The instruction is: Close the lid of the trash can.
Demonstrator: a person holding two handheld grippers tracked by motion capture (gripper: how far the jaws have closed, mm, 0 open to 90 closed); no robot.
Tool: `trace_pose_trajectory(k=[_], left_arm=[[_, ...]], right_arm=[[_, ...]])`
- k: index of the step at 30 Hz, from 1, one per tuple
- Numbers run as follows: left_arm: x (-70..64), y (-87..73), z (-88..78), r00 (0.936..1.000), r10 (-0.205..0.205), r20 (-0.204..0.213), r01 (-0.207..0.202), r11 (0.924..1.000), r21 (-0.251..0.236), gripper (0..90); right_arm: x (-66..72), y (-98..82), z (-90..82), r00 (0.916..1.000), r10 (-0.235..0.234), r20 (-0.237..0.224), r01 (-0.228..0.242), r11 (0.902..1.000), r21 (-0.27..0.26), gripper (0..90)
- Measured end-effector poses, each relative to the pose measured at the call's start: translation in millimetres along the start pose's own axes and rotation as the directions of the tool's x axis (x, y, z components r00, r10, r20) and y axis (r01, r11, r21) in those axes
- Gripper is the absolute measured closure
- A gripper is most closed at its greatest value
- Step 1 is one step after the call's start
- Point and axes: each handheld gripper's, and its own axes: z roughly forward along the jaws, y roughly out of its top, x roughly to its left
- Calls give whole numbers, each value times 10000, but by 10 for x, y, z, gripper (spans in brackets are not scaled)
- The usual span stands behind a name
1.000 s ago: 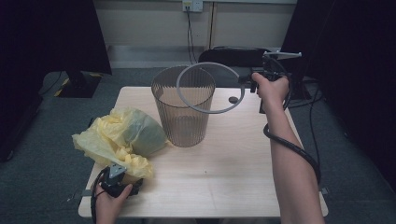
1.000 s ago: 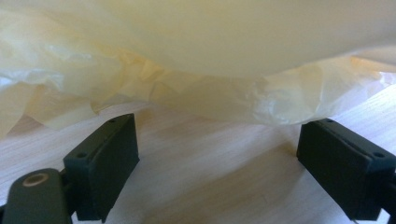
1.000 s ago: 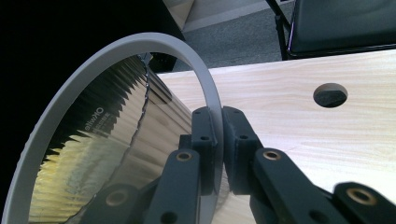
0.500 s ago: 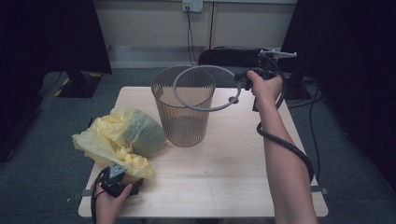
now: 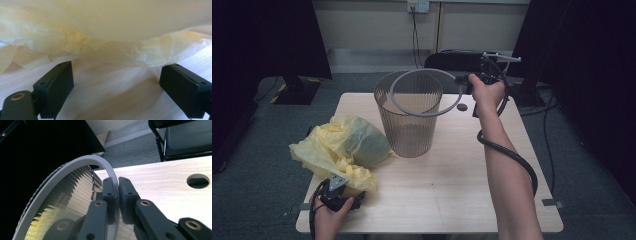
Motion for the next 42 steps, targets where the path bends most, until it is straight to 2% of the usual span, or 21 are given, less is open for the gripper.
trace_pose_trajectory(k=[3,12,18,23,26,28,31,33,34,38,42], left_arm=[[-1,0,0,10000,0,6,0,10000,3,111],[-2,0,0,10000,-19,-1,19,10000,10,111],[0,0,1,10000,1,1,-1,10000,4,110],[1,6,5,10000,20,21,-20,10000,41,104],[0,5,6,10000,18,19,-18,10000,35,104],[0,5,5,10000,20,16,-20,10000,33,104],[0,5,6,10000,19,19,-19,10000,35,104],[1,5,5,10000,21,19,-21,10000,37,104],[1,6,5,10000,22,19,-22,10000,43,104],[0,5,6,10000,20,14,-20,10000,33,104],[0,5,6,10000,15,15,-15,10000,34,104]], right_arm=[[24,-14,47,9998,-144,-111,142,9997,-176,840],[89,-44,182,9985,-210,-496,185,9986,-505,841],[112,-24,251,9966,-478,-674,427,9963,-748,840],[137,-29,321,9933,-967,-630,918,9928,-764,830],[163,-47,359,9881,-1379,-682,1328,9883,-747,781],[185,-58,376,9825,-1756,-628,1705,9822,-788,757],[232,-91,392,9730,-2246,-522,2217,9735,-557,676],[264,-100,406,9580,-2839,-399,2822,9584,-434,556],[278,-105,405,9530,-3011,-333,3000,9533,-352,537],[315,-116,335,9318,-3620,-273,3612,9320,-315,513],[345,-148,215,9207,-3893,-287,3881,9208,-388,501]])
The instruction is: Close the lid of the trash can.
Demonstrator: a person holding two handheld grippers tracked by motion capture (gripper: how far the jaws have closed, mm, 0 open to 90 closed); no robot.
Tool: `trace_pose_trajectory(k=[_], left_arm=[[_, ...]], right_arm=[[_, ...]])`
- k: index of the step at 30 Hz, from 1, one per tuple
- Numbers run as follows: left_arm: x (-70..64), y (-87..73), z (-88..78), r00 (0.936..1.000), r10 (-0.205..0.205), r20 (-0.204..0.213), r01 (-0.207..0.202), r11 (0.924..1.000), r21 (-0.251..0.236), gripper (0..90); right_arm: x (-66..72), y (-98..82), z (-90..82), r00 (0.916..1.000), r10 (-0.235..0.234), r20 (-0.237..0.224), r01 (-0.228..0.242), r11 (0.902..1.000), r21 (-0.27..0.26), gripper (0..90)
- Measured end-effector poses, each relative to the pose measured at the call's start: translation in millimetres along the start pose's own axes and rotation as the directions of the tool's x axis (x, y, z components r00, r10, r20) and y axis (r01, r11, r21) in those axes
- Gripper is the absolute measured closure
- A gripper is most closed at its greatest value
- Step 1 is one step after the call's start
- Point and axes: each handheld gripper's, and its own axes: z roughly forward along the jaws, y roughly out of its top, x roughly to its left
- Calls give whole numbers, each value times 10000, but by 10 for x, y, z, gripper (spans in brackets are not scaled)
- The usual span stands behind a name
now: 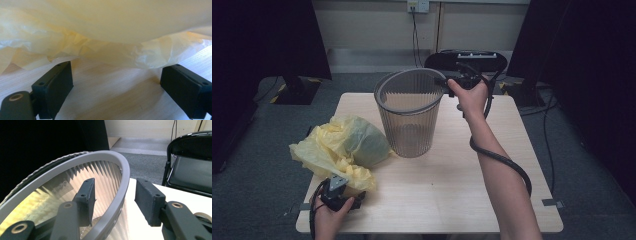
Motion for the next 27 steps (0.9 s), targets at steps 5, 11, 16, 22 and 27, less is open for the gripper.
trace_pose_trajectory(k=[5,11,16,22,27], left_arm=[[0,0,0,10000,3,-1,-3,10000,-1,104],[-2,0,0,10000,2,-22,-2,10000,-2,103],[-5,1,1,10000,2,-41,-2,10000,5,101],[-5,2,2,10000,-3,-27,3,10000,11,99],[-4,3,2,10000,-2,-29,2,10000,24,98]], right_arm=[[13,-30,-143,9999,-72,-102,72,10000,1,499],[19,-75,-226,9997,-211,106,210,9997,80,580],[11,-100,-162,9995,-152,261,146,9996,226,692],[63,-98,-43,9997,-73,243,67,9997,224,728],[75,-104,33,9990,-303,314,292,9989,359,639]])
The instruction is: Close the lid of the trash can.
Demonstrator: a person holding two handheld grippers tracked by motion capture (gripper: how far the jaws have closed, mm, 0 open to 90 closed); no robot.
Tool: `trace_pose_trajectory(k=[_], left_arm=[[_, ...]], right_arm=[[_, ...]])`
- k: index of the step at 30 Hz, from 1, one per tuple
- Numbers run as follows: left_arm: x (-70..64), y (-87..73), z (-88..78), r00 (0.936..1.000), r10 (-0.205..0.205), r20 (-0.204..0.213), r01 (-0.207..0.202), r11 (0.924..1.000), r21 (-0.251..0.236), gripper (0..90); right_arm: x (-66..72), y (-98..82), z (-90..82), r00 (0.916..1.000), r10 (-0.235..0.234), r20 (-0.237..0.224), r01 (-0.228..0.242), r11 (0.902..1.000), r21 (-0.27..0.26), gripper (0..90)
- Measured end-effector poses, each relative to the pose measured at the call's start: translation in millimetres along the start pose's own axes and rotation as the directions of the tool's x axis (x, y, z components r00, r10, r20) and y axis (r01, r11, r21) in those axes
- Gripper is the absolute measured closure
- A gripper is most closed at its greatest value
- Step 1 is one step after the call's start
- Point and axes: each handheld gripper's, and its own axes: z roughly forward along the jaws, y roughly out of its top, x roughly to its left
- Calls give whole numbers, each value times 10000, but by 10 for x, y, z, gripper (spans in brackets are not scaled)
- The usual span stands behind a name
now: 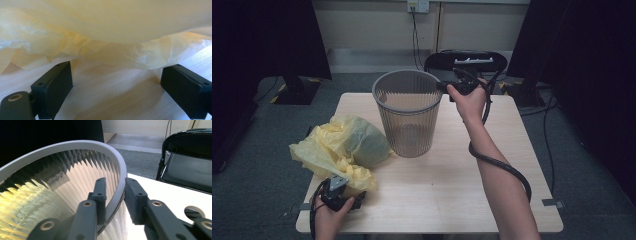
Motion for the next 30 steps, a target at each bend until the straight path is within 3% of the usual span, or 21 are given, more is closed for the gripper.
trace_pose_trajectory(k=[5,9,14,21,30], left_arm=[[0,1,1,10000,5,4,-5,10000,-2,97],[0,1,3,10000,7,6,-7,10000,-8,97],[-1,1,2,10000,4,-7,-4,10000,-5,96],[-2,1,3,10000,-2,-7,2,10000,-11,96],[-3,2,4,10000,-8,-2,8,10000,-6,94]], right_arm=[[-22,-26,-16,9993,-303,-207,301,9995,-86,418],[-33,-28,-77,9981,-433,-439,439,9989,147,342],[-5,-57,-158,9967,-489,-647,504,9985,208,347],[19,-95,-208,9971,-539,-528,550,9983,195,378],[53,-139,-16,9972,-628,-417,647,9969,447,377]])
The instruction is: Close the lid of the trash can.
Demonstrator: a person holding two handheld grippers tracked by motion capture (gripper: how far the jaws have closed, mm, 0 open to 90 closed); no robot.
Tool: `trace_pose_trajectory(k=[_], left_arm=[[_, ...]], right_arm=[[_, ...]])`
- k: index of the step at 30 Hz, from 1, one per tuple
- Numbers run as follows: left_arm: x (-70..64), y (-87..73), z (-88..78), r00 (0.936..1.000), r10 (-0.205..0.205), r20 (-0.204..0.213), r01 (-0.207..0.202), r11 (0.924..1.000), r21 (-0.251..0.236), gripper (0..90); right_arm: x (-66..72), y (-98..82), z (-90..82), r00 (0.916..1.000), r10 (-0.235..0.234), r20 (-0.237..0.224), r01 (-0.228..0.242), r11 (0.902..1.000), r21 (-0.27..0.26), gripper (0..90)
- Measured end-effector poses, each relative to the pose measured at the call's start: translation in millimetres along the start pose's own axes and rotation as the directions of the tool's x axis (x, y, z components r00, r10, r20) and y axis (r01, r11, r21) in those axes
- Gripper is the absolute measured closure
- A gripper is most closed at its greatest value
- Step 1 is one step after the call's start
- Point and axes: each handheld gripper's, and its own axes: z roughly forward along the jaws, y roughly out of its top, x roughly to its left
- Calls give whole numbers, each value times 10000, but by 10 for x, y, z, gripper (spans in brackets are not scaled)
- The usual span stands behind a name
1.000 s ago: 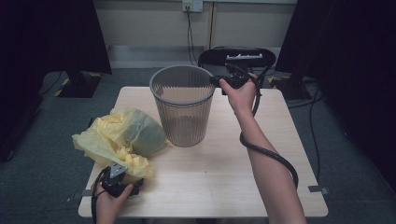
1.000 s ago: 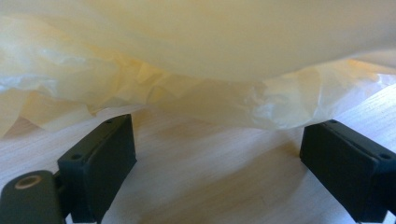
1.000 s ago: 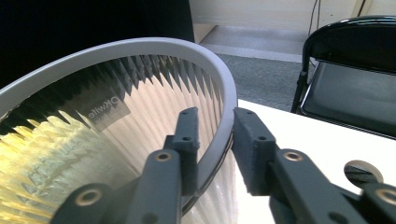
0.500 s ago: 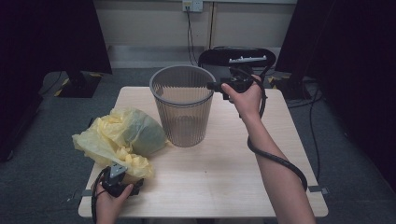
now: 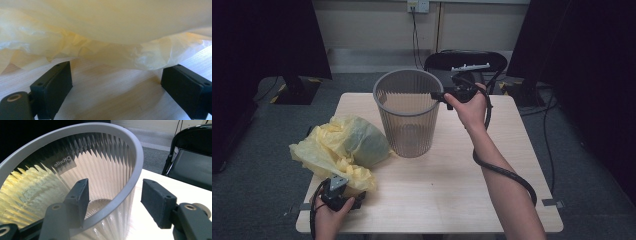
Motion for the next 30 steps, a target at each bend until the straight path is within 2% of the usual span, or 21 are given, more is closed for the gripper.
trace_pose_trajectory(k=[3,11,14,20,23,25,30], left_arm=[[0,0,0,10000,-2,-1,2,10000,0,93],[-2,0,1,10000,-17,-1,17,10000,-10,93],[-2,0,1,10000,-20,-2,20,10000,-14,93],[-2,0,1,10000,-18,0,18,10000,-12,93],[-2,0,1,10000,-18,0,18,10000,-10,93],[-2,0,1,10000,-19,-3,19,10000,-12,92],[-2,0,1,10000,-20,-2,20,10000,-11,92]], right_arm=[[-11,0,-6,10000,-17,-98,17,10000,46,337],[-42,-9,-165,9992,-81,-403,80,10000,-15,237],[-49,-31,-204,9979,-181,-625,199,9994,287,152],[-48,-65,-282,9978,-200,-626,220,9993,303,151],[-46,-85,-317,9978,-367,-549,391,9983,436,152],[-48,-100,-338,9963,-417,-749,461,9972,590,152],[-51,-149,-381,9944,-607,-868,670,9952,715,152]])
